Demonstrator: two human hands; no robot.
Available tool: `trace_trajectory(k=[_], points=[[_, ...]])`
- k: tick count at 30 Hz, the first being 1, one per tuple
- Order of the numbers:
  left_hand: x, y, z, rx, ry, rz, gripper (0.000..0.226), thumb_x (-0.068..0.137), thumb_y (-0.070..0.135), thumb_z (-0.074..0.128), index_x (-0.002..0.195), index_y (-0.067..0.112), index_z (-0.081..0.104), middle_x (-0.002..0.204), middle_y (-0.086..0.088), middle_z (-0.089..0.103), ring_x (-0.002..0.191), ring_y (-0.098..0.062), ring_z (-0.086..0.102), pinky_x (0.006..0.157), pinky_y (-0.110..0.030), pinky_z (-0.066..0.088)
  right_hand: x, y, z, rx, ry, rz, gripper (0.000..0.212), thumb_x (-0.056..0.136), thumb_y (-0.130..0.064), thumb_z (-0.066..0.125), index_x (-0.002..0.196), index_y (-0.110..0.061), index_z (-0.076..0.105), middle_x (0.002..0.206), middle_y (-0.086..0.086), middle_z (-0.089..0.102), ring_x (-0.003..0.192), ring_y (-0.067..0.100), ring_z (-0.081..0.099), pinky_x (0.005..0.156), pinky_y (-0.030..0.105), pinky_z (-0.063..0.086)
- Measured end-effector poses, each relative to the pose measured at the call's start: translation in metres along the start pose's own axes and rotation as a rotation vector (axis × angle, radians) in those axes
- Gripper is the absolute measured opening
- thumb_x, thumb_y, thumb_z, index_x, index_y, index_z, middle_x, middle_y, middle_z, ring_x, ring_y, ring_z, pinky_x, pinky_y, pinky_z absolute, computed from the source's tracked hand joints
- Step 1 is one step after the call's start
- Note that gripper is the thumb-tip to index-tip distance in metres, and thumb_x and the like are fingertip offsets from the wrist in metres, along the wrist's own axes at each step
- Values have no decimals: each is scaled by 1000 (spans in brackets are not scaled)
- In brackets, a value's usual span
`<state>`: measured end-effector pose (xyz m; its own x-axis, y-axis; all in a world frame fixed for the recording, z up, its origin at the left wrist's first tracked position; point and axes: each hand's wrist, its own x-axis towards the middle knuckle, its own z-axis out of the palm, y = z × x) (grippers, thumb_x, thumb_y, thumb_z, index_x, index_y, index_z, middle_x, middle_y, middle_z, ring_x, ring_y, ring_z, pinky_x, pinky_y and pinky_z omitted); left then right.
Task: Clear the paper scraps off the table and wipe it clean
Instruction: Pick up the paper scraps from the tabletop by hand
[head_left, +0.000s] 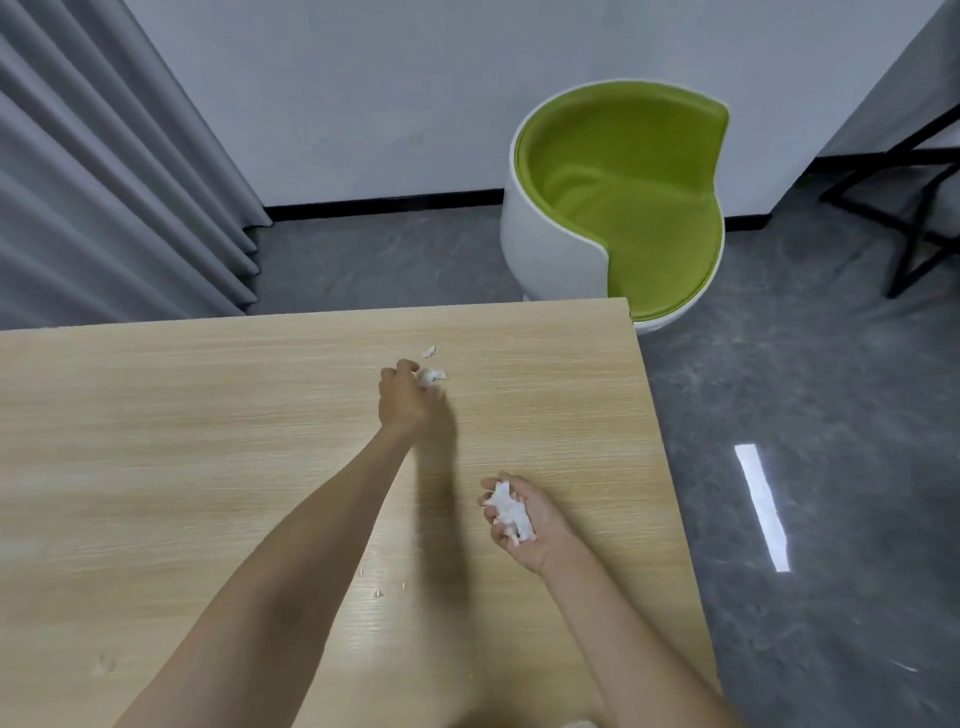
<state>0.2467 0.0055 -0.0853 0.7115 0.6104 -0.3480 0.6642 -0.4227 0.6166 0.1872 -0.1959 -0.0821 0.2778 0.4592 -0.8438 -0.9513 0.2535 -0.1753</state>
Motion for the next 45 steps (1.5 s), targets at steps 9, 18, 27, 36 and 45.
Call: trace_trajectory(k=[9, 18, 27, 36, 45], points=[[31, -4, -6, -38, 16, 167, 8, 87, 10, 60, 85, 2, 62, 105, -3, 55, 105, -23, 54, 77, -19, 44, 25, -12, 23, -32, 14, 14, 21, 96, -23, 49, 92, -5, 61, 73, 9, 57, 44, 9, 52, 34, 14, 35], [63, 13, -3, 308, -53, 379, 7, 88, 10, 57, 87, 7, 63, 102, -8, 61, 93, -25, 56, 78, -35, 42, 31, -16, 37, -57, 21, 21, 23, 95, -26, 52, 91, -6, 64, 72, 8, 58, 46, 9, 52, 35, 16, 37], [-25, 14, -36, -328, -208, 270, 19, 83, 11, 70, 76, 17, 54, 77, 5, 58, 69, -8, 51, 64, -17, 42, 26, -7, 33, 12, 57, 21, 20, 92, -25, 55, 93, -6, 60, 69, 9, 60, 46, 12, 53, 34, 17, 37], [-130, -42, -30, 6, -268, 554, 15, 79, 2, 66, 87, 14, 70, 84, 6, 66, 81, -18, 53, 76, -34, 44, 12, 16, 52, 48, -29, 32, 35, 93, -31, 55, 67, -8, 61, 57, 7, 60, 40, 15, 56, 35, 20, 44], [-168, -74, -52, 16, -242, 515, 32, 89, 41, 45, 110, 31, 68, 103, 10, 47, 98, -4, 44, 94, -19, 22, 1, 55, 49, -110, -17, 51, 20, 91, -24, 56, 82, -8, 65, 69, 6, 65, 55, 16, 61, 49, 23, 47]])
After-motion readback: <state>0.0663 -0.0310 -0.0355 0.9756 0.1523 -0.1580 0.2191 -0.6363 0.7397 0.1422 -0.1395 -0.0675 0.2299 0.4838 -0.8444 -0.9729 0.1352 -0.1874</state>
